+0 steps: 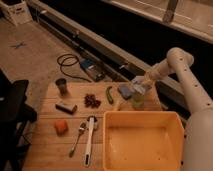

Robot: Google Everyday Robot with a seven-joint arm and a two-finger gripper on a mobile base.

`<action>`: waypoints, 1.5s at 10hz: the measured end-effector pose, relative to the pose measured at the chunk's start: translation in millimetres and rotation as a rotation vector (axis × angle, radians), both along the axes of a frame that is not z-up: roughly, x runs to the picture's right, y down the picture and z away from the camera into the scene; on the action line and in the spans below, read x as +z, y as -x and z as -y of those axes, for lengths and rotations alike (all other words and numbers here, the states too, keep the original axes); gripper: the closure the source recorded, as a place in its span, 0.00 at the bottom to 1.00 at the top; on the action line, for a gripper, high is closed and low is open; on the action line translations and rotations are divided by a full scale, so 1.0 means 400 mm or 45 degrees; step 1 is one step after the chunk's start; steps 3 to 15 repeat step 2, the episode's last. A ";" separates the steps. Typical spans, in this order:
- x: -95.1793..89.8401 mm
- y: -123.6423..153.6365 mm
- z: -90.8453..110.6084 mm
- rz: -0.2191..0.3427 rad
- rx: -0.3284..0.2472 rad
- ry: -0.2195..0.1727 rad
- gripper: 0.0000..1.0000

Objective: Place towel in paper cup

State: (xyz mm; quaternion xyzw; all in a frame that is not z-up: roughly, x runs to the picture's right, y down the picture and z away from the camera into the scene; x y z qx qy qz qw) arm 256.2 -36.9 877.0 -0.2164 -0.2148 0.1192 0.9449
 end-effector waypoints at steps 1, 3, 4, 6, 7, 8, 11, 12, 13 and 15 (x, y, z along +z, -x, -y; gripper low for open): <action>0.000 0.001 0.000 0.000 0.000 0.000 0.23; 0.000 0.002 0.001 0.001 -0.001 0.000 0.23; 0.000 0.002 0.001 0.001 -0.001 0.000 0.23; 0.000 0.002 0.001 0.001 -0.001 0.000 0.23; 0.000 0.002 0.001 0.001 -0.001 0.000 0.23; 0.000 0.002 0.001 0.001 -0.001 0.000 0.23; 0.000 0.002 0.001 0.001 -0.001 0.000 0.23; 0.000 0.002 0.001 0.001 -0.001 0.000 0.23; 0.000 0.002 0.001 0.001 -0.001 0.000 0.23; 0.000 0.002 0.001 0.001 -0.001 0.000 0.23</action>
